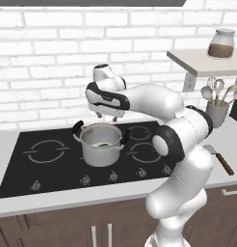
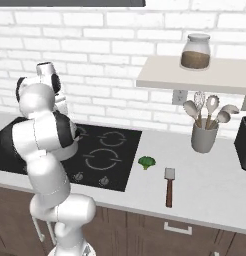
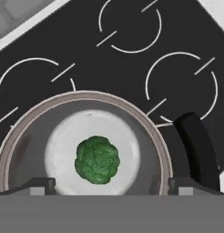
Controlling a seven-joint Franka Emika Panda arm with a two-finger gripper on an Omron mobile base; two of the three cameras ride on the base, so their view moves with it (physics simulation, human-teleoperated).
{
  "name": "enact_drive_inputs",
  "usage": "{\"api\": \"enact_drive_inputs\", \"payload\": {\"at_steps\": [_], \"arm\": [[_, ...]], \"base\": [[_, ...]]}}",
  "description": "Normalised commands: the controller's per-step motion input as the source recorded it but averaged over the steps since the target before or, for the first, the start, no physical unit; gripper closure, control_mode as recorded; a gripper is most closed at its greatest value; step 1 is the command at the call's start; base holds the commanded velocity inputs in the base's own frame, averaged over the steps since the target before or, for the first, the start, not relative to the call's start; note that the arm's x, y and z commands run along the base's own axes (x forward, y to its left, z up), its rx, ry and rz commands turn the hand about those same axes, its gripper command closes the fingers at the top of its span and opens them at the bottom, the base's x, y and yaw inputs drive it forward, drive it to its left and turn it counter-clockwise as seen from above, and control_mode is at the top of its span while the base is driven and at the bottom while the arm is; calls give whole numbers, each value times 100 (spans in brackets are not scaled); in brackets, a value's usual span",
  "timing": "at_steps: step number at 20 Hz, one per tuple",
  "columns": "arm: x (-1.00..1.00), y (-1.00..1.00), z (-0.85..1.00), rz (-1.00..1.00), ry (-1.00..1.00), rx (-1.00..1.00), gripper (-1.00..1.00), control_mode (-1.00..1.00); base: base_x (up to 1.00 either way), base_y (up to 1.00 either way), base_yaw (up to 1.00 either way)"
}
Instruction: Put the broccoli and broccoli in the pot. Retrieve the spatula and lightly stir the vegetables in the pot.
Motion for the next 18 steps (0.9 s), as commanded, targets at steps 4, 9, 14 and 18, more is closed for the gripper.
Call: {"api": "enact_drive_inputs", "payload": {"at_steps": [4,9,14,18], "arm": [[-100,-94,39,0,-19,0,-100,-100],[-86,-100,48,0,-13,6,-100,-100],[-65,-100,21,-5,-1,9,-100,-100],[-48,-100,0,-12,0,7,-100,-100]], "base": [[0,0,0],[0,0,0],[0,0,0],[0,0,0]]}}
